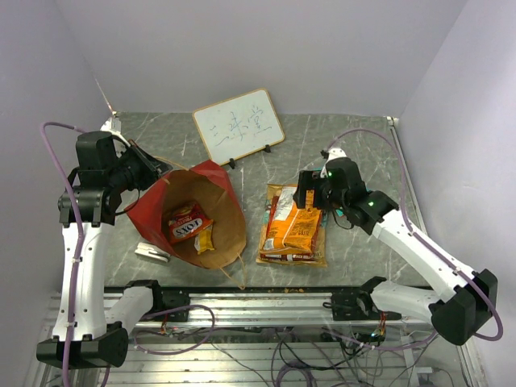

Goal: Take the snacks out of the paper bag
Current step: Place the snack at the center of the board, then take out the snack from the paper bag.

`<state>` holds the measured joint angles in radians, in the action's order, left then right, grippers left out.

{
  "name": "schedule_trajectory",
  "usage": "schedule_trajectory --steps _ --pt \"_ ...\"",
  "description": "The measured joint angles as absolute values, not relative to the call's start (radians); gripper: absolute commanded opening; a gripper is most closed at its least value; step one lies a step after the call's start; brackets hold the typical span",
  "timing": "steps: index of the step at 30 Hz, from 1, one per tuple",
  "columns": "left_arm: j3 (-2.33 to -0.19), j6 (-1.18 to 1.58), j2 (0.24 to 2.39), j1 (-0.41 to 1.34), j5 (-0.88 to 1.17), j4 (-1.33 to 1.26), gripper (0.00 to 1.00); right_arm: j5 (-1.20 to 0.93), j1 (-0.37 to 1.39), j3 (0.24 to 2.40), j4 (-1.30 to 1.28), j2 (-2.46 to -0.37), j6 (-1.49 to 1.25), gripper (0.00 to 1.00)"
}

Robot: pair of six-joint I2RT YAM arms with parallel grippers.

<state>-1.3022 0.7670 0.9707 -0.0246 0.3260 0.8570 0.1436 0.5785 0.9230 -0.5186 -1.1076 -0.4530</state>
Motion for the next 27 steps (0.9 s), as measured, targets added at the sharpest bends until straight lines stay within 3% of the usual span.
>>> schedule_trajectory --steps 11,20,27 --pt "-1.279 0.768 0.944 -0.025 0.344 0.847 0.07 0.008 0.661 1.039 -0.418 -1.18 -0.306 0.98" --pt "-1.272 0.768 0.934 -0.025 0.371 0.847 0.07 -0.13 1.051 1.031 -0.154 -1.286 -0.097 0.77" --pt "-1.269 0.767 0.935 -0.025 0.395 0.846 0.07 -0.308 1.195 0.968 0.09 -1.38 0.227 0.74"
